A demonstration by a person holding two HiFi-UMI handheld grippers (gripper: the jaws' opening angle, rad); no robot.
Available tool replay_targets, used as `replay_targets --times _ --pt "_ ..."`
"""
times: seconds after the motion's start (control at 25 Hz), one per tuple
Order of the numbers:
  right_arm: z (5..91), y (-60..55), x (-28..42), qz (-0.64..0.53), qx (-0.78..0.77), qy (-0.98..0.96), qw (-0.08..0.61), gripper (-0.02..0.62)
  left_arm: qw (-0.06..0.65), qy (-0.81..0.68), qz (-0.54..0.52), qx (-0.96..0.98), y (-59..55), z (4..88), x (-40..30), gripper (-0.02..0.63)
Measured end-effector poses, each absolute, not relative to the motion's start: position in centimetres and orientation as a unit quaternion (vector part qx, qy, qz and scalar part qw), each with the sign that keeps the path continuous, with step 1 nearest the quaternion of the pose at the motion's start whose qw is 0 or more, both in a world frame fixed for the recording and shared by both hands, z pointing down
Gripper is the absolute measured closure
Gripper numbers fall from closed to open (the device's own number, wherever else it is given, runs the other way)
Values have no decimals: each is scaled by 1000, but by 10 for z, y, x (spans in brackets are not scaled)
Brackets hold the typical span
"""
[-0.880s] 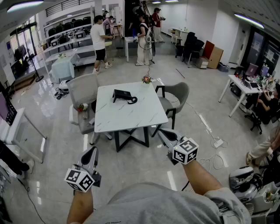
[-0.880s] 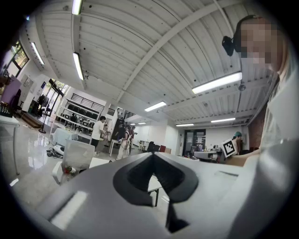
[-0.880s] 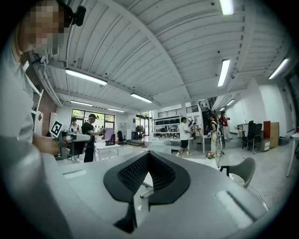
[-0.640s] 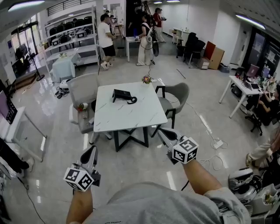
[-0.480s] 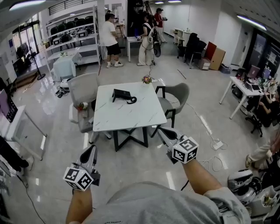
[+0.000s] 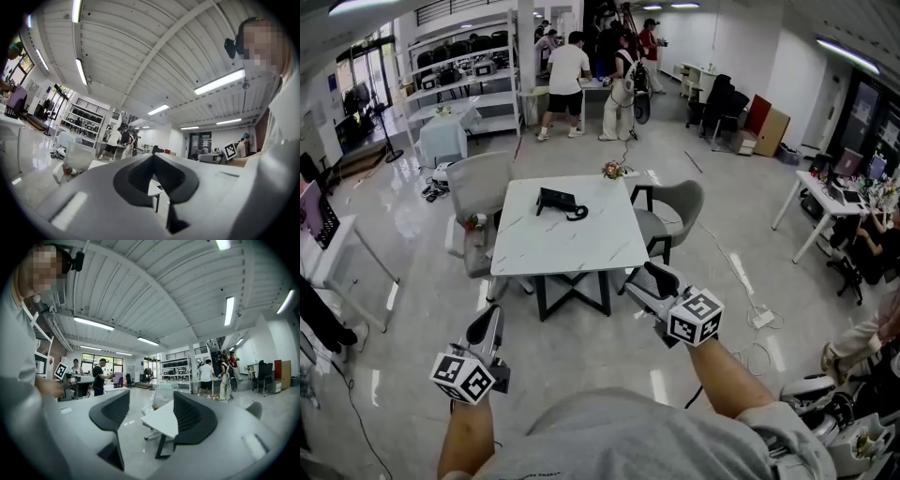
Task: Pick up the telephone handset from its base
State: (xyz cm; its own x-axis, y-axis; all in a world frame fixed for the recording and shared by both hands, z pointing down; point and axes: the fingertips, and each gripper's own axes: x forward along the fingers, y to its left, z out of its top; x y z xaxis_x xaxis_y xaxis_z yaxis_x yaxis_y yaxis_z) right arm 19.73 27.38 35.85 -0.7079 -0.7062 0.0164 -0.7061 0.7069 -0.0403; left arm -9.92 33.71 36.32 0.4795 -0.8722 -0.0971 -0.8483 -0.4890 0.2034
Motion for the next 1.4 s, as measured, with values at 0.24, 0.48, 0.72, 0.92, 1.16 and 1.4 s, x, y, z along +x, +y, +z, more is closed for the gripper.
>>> replay_targets --times 0.24,0.48,0.72,0.92,1.16,1.4 --pt "359 276 221 -7 -368 930 -1 251 62 -511 -97 852 345 366 -72 555" --pt "360 266 229 -12 -365 931 3 252 69 -512 -86 852 346 366 -59 555" --pt "372 235 220 -21 -373 928 -2 252 73 -512 -83 852 314 375 -76 555" --pt "382 184 203 -18 -396 918 -15 252 73 -489 -89 864 246 381 -97 555" --pt "392 89 158 -18 -442 897 -23 252 73 -448 -107 885 125 382 -146 555" --pt "380 -5 99 -9 -469 883 -20 252 60 -407 -81 908 13 380 -192 555"
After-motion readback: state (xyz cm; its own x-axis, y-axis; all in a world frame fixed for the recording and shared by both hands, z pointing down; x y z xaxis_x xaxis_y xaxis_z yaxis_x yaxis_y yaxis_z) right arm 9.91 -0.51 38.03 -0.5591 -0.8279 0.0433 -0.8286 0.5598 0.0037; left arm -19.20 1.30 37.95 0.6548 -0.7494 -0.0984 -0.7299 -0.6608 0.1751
